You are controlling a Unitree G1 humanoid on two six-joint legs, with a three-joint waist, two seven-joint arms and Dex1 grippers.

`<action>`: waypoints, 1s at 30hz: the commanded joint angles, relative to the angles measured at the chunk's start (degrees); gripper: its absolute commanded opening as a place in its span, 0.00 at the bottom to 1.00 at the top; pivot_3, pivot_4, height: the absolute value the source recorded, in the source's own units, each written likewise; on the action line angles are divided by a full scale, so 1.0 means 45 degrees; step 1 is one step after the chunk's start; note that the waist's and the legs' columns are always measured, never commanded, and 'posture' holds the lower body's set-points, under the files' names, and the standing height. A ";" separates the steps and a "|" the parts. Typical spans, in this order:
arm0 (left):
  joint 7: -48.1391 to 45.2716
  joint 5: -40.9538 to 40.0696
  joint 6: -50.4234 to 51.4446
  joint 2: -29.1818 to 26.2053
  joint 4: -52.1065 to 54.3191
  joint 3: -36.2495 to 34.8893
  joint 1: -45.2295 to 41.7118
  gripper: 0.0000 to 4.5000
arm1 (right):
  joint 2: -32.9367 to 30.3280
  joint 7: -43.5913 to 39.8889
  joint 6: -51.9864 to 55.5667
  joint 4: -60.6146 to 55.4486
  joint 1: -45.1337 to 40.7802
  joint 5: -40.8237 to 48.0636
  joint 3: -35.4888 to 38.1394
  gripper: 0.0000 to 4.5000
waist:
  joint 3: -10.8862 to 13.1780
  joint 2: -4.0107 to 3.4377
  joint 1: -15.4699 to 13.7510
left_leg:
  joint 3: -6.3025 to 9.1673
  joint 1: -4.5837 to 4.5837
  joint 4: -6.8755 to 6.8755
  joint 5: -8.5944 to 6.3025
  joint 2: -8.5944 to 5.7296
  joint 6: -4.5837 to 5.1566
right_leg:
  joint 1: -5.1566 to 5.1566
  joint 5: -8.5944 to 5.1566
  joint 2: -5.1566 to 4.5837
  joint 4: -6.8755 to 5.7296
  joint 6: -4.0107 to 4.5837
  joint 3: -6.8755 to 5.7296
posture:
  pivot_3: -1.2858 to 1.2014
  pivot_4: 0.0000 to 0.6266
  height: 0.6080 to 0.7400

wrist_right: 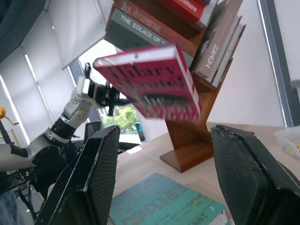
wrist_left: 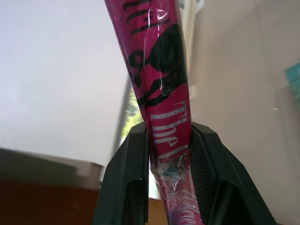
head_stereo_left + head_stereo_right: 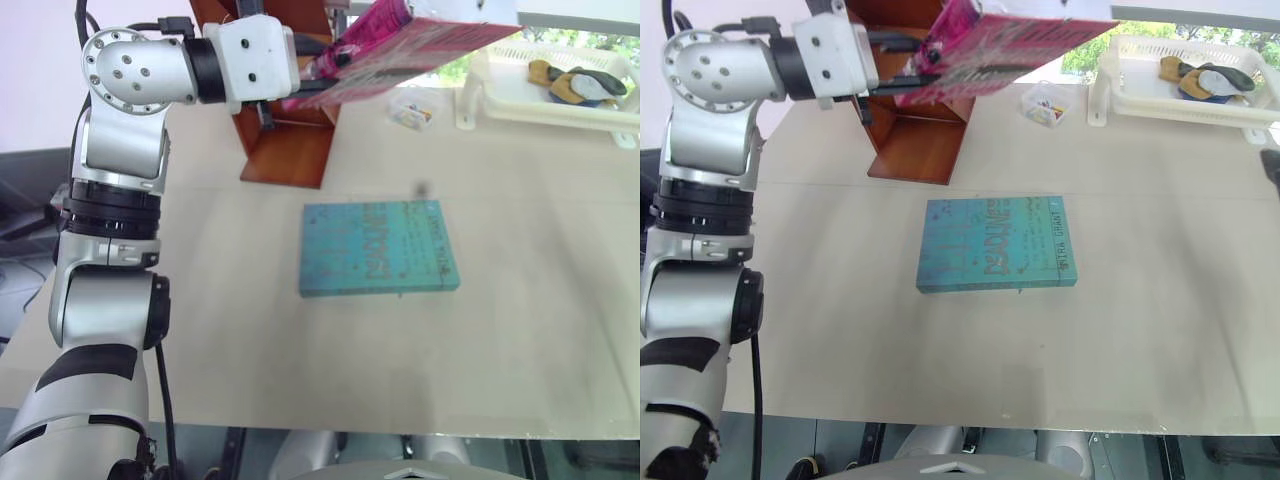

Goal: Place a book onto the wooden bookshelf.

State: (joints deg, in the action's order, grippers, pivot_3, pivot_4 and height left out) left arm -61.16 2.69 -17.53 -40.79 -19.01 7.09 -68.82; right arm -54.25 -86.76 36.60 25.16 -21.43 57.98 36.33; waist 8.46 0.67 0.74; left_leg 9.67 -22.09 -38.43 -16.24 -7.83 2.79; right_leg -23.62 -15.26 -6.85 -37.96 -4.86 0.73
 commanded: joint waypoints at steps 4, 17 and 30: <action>0.1568 0.1457 -0.1463 -0.0788 -0.0743 -0.0245 -0.0993 0.17 | -0.0037 -0.0385 -0.0201 -0.0022 -0.0570 -0.0176 0.0088 0.70 | -0.0002 -0.0005 0.0029 | -0.0003 0.0005 0.0004 0.0000 0.0000 0.0000 | -0.0004 0.0000 0.0004 -0.0004 0.0000 0.0004 | 0.52 0.24 1.00; 0.1902 0.4964 -0.2022 -0.3002 -0.3595 0.1332 -0.1462 0.17 | -0.0088 -0.0759 -0.0479 0.0641 -0.1071 -0.0689 0.0029 0.70 | -0.0003 -0.0007 0.0014 | 0.0005 -0.0003 0.0005 0.0001 -0.0005 0.0001 | -0.0010 0.0000 0.0015 -0.0007 -0.0001 -0.0006 | 0.52 0.24 1.00; 0.1387 0.6048 -0.1348 -0.3339 -0.4386 0.1922 -0.2067 0.59 | 0.0108 -0.0674 -0.0836 0.0458 -0.0660 -0.0723 0.0275 0.70 | -0.0004 -0.0008 0.0252 | -0.0016 0.0011 0.0006 0.0000 -0.0002 0.0001 | -0.0014 0.0000 0.0021 -0.0029 -0.0001 -0.0002 | 0.52 0.24 1.00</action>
State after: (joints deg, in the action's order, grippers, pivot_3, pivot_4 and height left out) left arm -54.47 29.82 -25.04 -54.44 -38.63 16.57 -76.17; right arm -53.39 -87.85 33.48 28.94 -24.34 53.96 35.51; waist 8.45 0.63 1.87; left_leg 9.61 -22.05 -38.40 -16.24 -7.84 2.80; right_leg -23.68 -15.26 -6.76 -38.08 -4.86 0.72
